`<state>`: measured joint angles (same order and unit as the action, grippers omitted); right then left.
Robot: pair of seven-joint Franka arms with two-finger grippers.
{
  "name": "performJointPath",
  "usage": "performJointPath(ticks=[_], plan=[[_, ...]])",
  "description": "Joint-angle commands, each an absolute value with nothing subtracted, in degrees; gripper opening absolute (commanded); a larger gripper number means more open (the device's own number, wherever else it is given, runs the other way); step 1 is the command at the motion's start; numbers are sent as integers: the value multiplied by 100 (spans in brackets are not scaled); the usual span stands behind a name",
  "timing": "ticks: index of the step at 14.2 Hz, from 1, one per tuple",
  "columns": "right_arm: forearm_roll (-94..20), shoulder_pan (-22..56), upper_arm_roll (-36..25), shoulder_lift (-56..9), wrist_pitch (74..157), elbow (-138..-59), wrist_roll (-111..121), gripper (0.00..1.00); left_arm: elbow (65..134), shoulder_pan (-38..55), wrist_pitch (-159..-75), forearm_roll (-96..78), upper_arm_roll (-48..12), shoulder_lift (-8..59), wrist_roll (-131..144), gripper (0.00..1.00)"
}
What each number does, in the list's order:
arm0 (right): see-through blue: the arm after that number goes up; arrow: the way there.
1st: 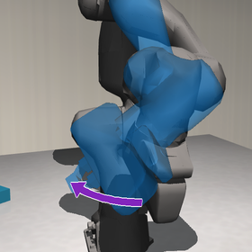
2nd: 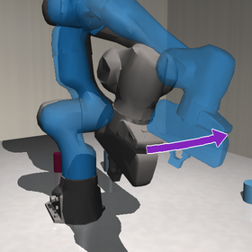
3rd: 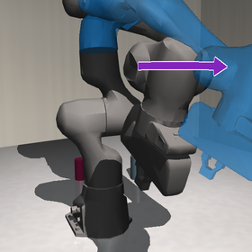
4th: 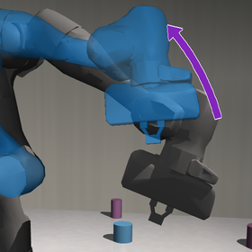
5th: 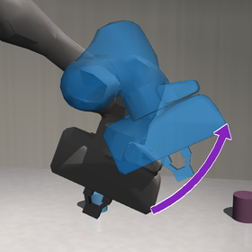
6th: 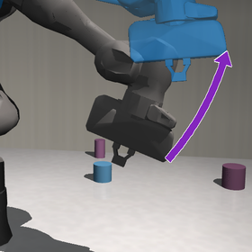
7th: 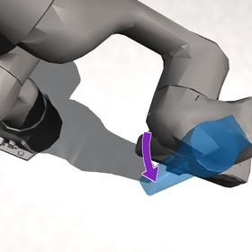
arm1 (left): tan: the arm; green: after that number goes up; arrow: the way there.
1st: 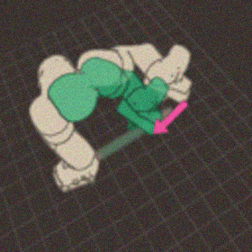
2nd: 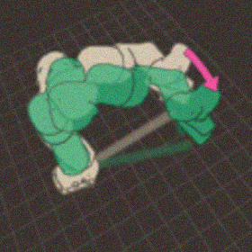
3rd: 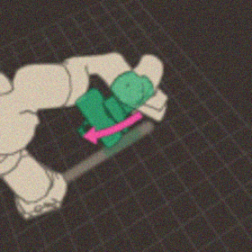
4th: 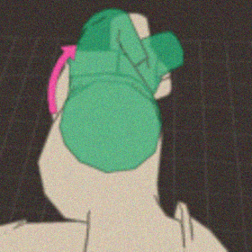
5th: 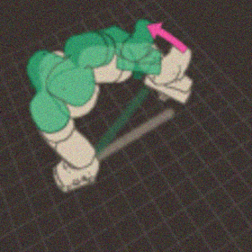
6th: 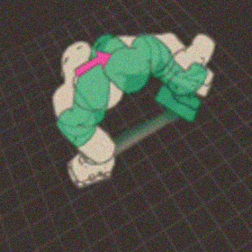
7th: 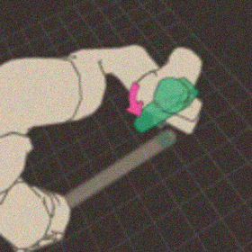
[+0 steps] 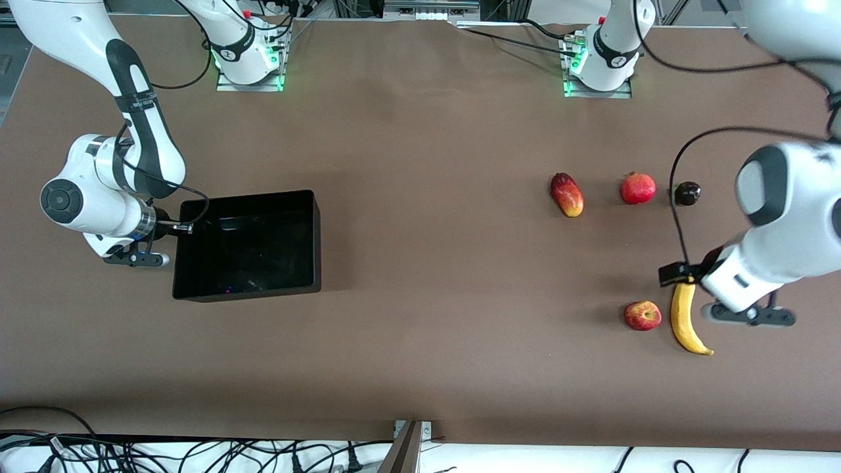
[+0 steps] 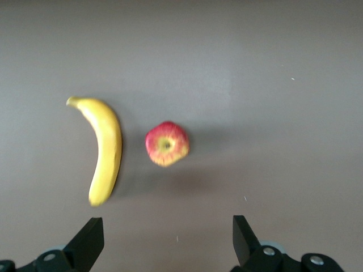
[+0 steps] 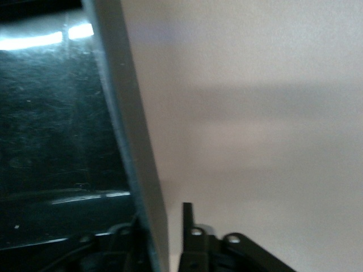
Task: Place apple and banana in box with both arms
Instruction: 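Push the black box with the right gripper while the left gripper reaches the apple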
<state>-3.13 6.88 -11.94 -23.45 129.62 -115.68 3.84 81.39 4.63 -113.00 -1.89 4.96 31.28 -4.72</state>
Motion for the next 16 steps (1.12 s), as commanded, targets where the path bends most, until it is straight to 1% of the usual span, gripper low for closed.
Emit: performJointPath(ticks=[1, 5, 8, 11, 14, 16], plan=[[-396, 668, -1055, -2172, 12912, -11427, 641, 0, 8007, 413, -11959, -360, 510, 3672, -843, 100], [-404, 755, -213, -2127, 12052, -10610, 459, 0, 8314, 334, -13172, -325, 519, 4077, -949, 100], [-544, 1194, 201, -2162, 11892, -10310, -217, 0, 8332, 360, -13473, -334, 519, 4315, -932, 100], [-1352, 1922, 325, -2276, 12031, -10187, -763, 0, 8463, 334, -13675, -386, 519, 4342, -879, 100], [-1406, 2643, 325, -2565, 12479, -10003, -1579, 0, 8587, 352, -14000, -413, 519, 4482, -800, 100], [-1406, 3100, 325, -2846, 12874, -9906, -2089, 0, 8797, 360, -14307, -422, 519, 4509, -651, 100]])
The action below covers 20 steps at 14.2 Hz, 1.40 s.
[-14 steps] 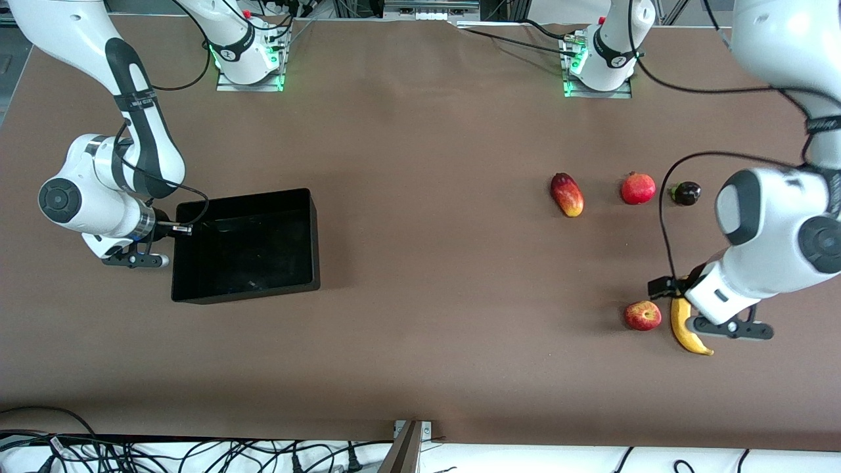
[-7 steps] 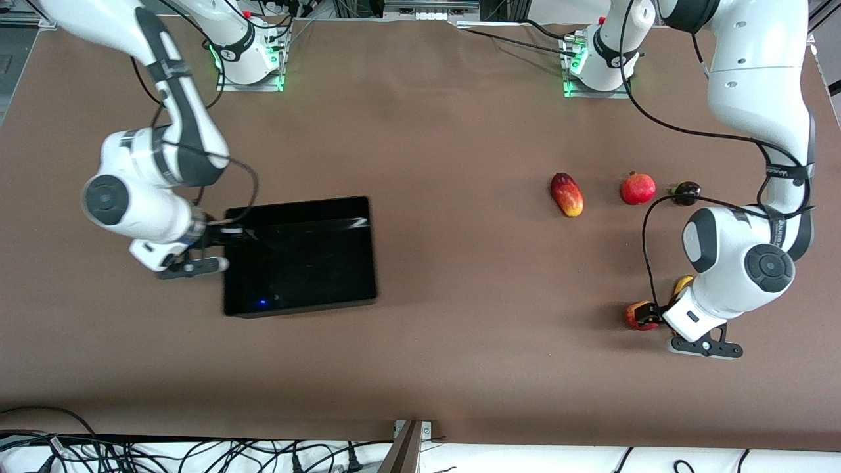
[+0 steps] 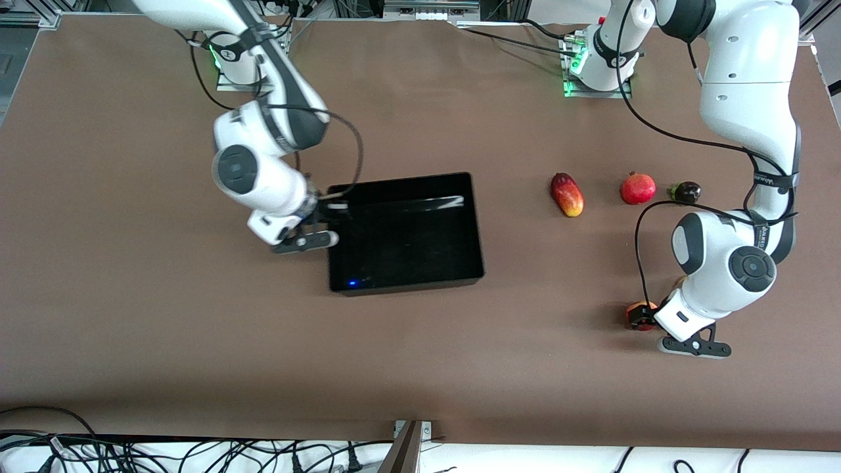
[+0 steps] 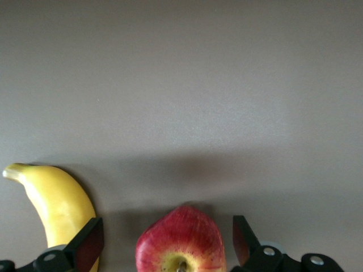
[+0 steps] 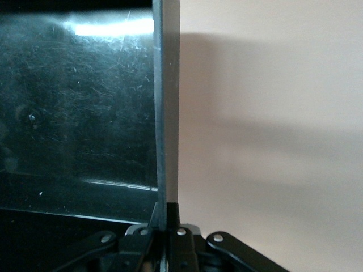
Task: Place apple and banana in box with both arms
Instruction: 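Push the black box with the right gripper while the left gripper reaches the apple, then grasp the red apple beside the banana with the left gripper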
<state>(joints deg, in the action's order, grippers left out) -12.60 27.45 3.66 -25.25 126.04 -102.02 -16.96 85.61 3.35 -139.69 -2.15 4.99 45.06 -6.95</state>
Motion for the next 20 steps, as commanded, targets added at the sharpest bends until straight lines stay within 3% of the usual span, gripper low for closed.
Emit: performJointPath(ticks=[1, 5, 6, 10, 13, 17, 18, 19, 20], plan=[[-1406, 3224, 325, -2987, 13050, -9827, -2301, 0, 8902, 369, -14491, -413, 519, 4509, -589, 100], [-1389, 3638, 325, -3558, 13192, -9327, -2996, 0, 9158, 404, -14739, -422, 519, 4518, -449, 100], [-1380, 3717, 325, -3664, 13192, -9238, -3101, 0, 9184, 422, -14748, -413, 519, 4509, -335, 74], [-1389, 3814, 316, -3893, 13481, -9185, -3400, 0, 9211, 431, -14748, -387, 519, 4509, -290, 0], [-1380, 3928, 316, -3946, 13535, -9185, -3454, 0, 9237, 509, -14451, -387, 519, 4264, -238, 0], [-1345, 4034, 316, -3946, 13684, -9185, -3454, 1, 9132, 966, -12405, -396, 492, 3140, 595, 0], [-1336, 4034, 308, -3938, 13685, -9185, -3454, 60, 9114, 1132, -12106, -396, 483, 2920, 928, 0], [-1319, 4008, 290, -3911, 13685, -9185, -3402, 100, 9088, 1256, -11746, -404, 483, 2718, 1271, 0], [-1318, 3964, 264, -3859, 13650, -9167, -3375, 100, 9044, 1370, -11551, -422, 431, 2603, 1709, 0]])
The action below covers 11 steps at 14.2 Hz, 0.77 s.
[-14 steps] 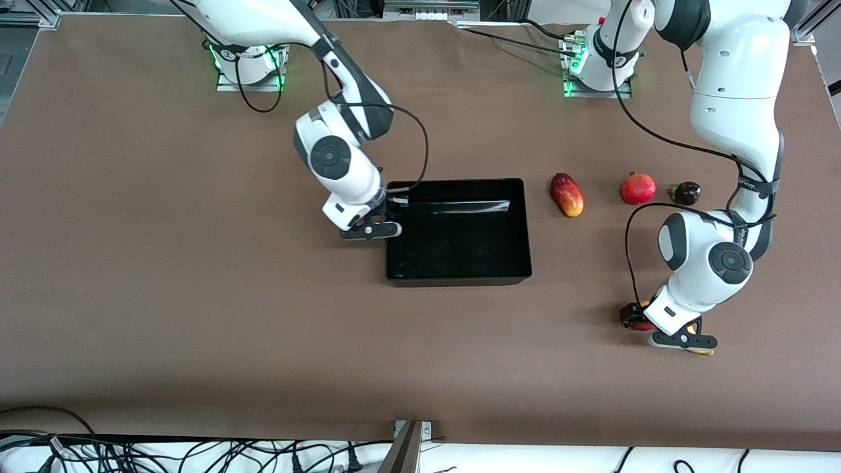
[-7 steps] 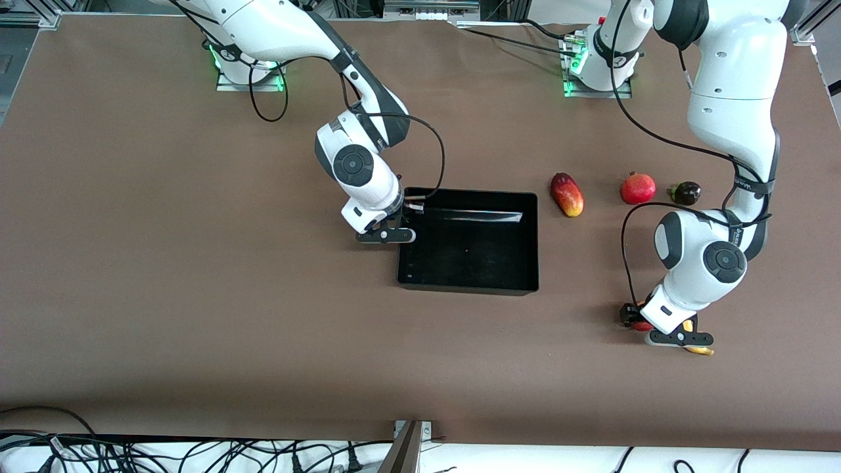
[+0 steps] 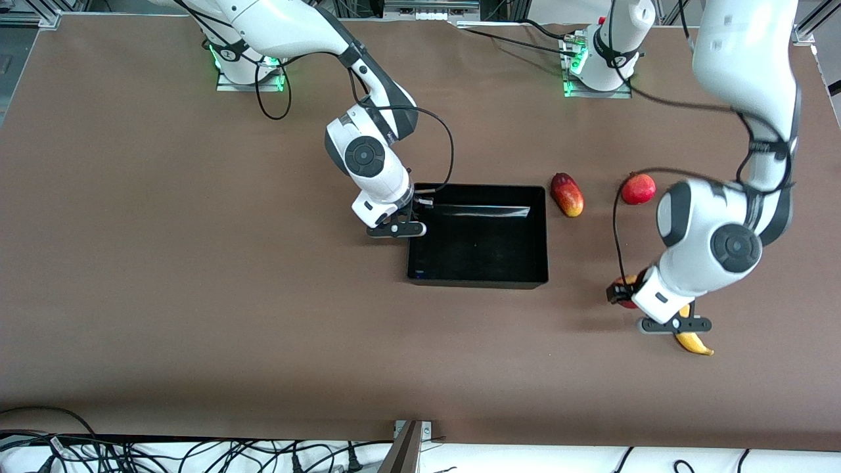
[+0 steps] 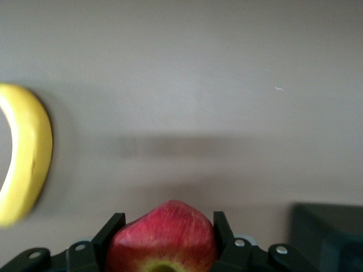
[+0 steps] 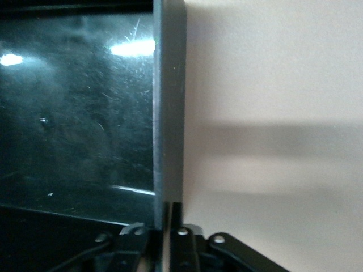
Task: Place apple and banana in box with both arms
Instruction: 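Carry the apple toward the box while the right gripper withdraws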
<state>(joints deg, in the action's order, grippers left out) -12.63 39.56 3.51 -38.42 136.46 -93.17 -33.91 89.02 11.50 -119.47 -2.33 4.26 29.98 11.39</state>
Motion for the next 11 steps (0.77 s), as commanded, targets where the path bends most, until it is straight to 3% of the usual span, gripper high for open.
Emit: performJointPath(ticks=[1, 3, 6, 8, 11], plan=[[-1301, 3868, 203, -3719, 13597, -9167, -3340, 100, 9035, 1554, -11505, -474, 309, 2541, 2314, 0], [-1301, 3701, 10, -3394, 13134, -9089, -3322, 100, 9026, 1905, -11522, -501, 264, 2531, 3187, 0], [-1309, 3647, -867, -2954, 12045, -8720, -3025, 100, 9053, 2215, -11531, -580, 81, 2592, 3857, 0], [-1370, 3647, -1456, -2665, 11778, -8605, -2638, 100, 9035, 2345, -11531, -571, -114, 2768, 4138, 0], [-1406, 3507, -1950, -2059, 10892, -8657, -2401, 100, 9044, 2776, -11575, -554, -114, 3031, 4639, 0]])
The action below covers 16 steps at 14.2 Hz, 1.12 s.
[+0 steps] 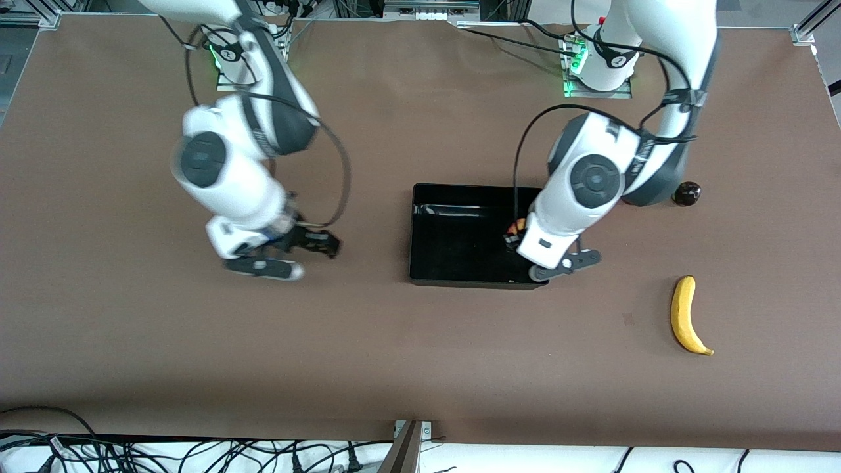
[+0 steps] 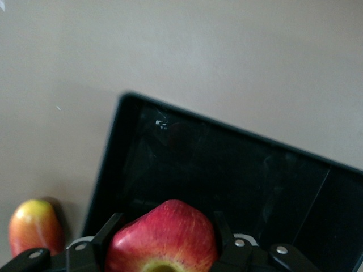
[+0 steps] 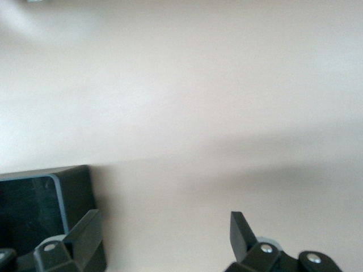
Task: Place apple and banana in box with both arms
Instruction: 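Carry the apple toward the box while the right gripper withdraws, then lower the apple into the box and open the left gripper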
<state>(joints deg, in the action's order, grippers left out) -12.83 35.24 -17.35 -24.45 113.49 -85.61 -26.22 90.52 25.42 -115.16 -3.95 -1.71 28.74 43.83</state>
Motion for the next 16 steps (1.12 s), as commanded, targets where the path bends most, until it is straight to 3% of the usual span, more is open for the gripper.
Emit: performJointPath(ticks=[1, 5, 9, 16], plan=[[-1415, 3489, -2125, -1848, 10594, -8666, -2225, 100, 9035, 2995, -11593, -528, -114, 3154, 4762, 0], [-1398, 3481, -2820, -1030, 9503, -8867, -1417, 100, 9053, 3445, -11874, -510, -114, 3594, 5272, 0], [-1118, 2718, -2673, -485, 8782, -8912, -627, 100, 9044, 3752, -12137, -519, -167, 3998, 5790, 0], [-299, 477, -433, 684, 8754, -9869, -229, 100, 9079, 3973, -12375, -492, -193, 4368, 6126, 2]])
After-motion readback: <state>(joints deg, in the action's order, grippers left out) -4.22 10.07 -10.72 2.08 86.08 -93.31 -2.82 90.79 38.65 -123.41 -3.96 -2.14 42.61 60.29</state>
